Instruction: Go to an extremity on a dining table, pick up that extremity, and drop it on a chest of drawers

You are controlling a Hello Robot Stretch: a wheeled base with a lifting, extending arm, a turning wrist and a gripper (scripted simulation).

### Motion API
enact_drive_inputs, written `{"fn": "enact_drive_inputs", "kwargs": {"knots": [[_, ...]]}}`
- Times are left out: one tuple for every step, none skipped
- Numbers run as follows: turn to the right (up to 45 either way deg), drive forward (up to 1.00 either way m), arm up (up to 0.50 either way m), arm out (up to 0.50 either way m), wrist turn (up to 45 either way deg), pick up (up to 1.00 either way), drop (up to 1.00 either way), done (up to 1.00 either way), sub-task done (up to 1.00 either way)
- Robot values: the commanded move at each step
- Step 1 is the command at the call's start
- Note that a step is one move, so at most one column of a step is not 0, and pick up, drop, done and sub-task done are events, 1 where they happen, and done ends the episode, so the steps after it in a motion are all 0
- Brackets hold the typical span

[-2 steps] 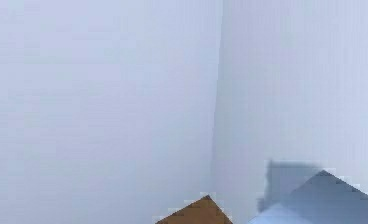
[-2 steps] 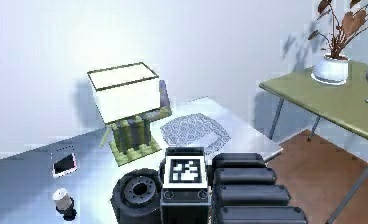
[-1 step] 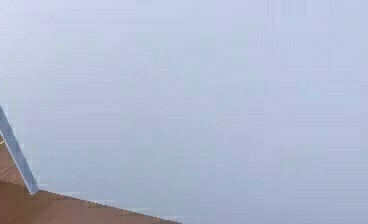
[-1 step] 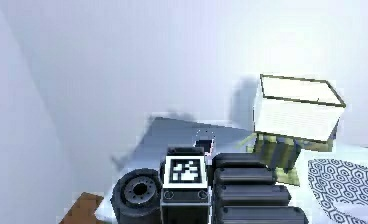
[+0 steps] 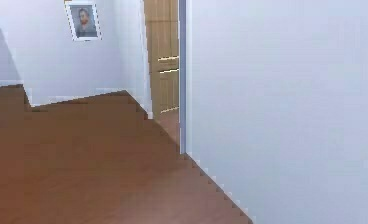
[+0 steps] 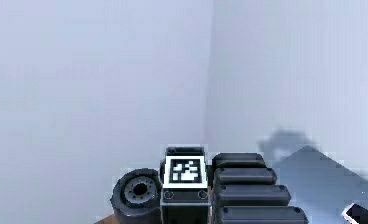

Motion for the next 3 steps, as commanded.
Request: {"fn": "enact_drive_inputs", "kwargs": {"knots": [[-30.0,0.00,0.00,0.00,0.0,0.00,0.00,0.00,0.00],[0.0,0.25,0.00,0.00,0.0,0.00,0.00,0.00,0.00],[-45.0,0.00,0.00,0.00,0.0,0.00,0.00,0.00,0.00]]}}
